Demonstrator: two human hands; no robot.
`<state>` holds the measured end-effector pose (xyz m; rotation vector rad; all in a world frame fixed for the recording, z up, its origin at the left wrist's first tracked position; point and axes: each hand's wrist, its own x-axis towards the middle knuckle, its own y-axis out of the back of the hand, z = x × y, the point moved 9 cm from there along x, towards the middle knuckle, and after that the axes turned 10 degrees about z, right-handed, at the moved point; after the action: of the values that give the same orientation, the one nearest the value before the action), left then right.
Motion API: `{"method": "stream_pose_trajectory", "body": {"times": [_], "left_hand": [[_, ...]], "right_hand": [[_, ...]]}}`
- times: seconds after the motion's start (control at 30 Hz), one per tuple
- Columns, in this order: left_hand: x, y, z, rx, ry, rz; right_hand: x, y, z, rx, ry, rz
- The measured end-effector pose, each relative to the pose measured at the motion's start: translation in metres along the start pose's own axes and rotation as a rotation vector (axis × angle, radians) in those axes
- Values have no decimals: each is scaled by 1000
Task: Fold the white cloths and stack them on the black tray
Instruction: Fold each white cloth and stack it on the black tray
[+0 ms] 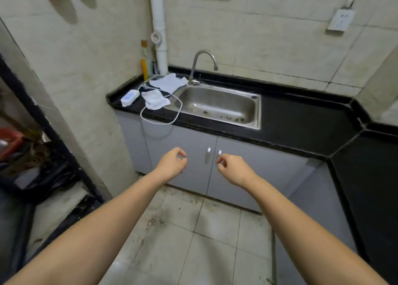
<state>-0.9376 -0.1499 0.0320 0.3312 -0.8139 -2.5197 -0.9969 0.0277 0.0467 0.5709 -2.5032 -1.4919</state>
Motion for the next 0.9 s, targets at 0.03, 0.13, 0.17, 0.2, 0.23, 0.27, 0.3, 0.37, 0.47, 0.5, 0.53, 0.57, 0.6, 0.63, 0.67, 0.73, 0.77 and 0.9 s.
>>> {"method": "stream_pose_trajectory", "body": {"times": [0.03,0.13,0.17,0.2,0.23,0.27,0.3,0.37,0.47,0.5,0.53,0.57,0.6,0.63,0.67,0.73,0.77,0.9], "left_hand": [[14,2,-4,0,20,10],[62,9,-19,4,77,32],[80,12,-22,-2,92,44],[98,15,-26,-6,101,56],[118,18,-29,-4,107,67],[138,20,-33,5,111,70],[157,21,-36,14,112,69],[200,26,-43,27,113,69],[265,36,-56,64,126,65],[286,40,-60,84,127,65],[305,46,-64,109,126,68],[324,52,-66,135,124,74],[343,59,-68,160,118,81],[361,64,-71,182,109,84],[374,69,-73,202,102,83],[398,71,-80,254,105,58],[408,71,-84,278,104,48],[445,63,-105,378,94,33]], "right_hand": [[16,-5,-4,1,10,-31],[71,-21,-18,-6,51,-82],[89,-25,-24,-6,70,-88],[108,-29,-30,-6,86,-95],[126,-32,-36,-6,102,-102],[146,-37,-41,-7,112,-112],[164,-42,-46,-14,123,-120],[205,-50,-54,-29,141,-120],[272,-63,-68,-35,151,-108],[294,-68,-74,-40,155,-119],[313,-74,-82,-47,157,-138],[332,-79,-90,-56,158,-150],[352,-84,-98,-60,159,-156],[370,-89,-104,-57,159,-158],[384,-94,-110,-48,159,-159],[412,-108,-119,-34,154,-183],[425,-116,-122,-32,153,-200],[481,-147,-138,-34,206,-204]]}}
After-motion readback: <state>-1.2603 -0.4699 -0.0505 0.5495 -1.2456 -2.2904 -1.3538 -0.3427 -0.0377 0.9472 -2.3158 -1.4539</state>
